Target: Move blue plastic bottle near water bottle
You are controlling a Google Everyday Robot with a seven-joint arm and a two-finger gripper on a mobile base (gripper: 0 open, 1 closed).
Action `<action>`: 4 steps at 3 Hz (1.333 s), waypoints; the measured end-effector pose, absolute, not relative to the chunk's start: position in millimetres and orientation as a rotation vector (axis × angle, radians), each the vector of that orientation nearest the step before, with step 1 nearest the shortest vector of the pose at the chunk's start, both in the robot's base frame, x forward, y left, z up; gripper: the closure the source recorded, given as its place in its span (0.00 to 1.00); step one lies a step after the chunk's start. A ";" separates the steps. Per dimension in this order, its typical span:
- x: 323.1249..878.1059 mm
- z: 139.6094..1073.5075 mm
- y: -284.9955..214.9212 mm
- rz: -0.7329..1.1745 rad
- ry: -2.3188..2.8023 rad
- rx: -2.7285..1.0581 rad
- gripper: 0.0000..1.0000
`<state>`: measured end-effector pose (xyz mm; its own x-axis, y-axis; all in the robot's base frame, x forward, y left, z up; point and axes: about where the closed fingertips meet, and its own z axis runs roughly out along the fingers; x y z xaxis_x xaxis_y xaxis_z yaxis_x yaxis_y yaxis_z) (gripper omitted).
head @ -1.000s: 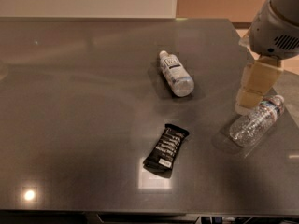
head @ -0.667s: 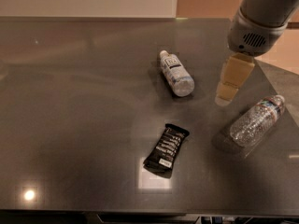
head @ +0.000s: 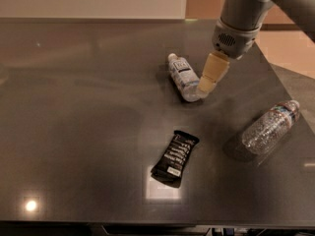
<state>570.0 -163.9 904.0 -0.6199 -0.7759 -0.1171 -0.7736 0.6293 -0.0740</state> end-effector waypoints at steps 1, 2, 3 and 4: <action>590.1 889.0 -144.9 0.047 2.786 -1.159 0.00; 608.0 870.9 -128.8 0.104 2.851 -1.062 0.00; 624.3 853.3 -120.9 0.114 2.901 -0.999 0.00; 639.1 842.5 -121.6 0.082 2.943 -0.929 0.00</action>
Offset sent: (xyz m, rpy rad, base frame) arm 0.0455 0.0470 -0.0513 0.0803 0.1669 -0.2603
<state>639.1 -121.6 842.5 -0.8174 -0.5720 -0.0677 -0.5749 0.8175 0.0342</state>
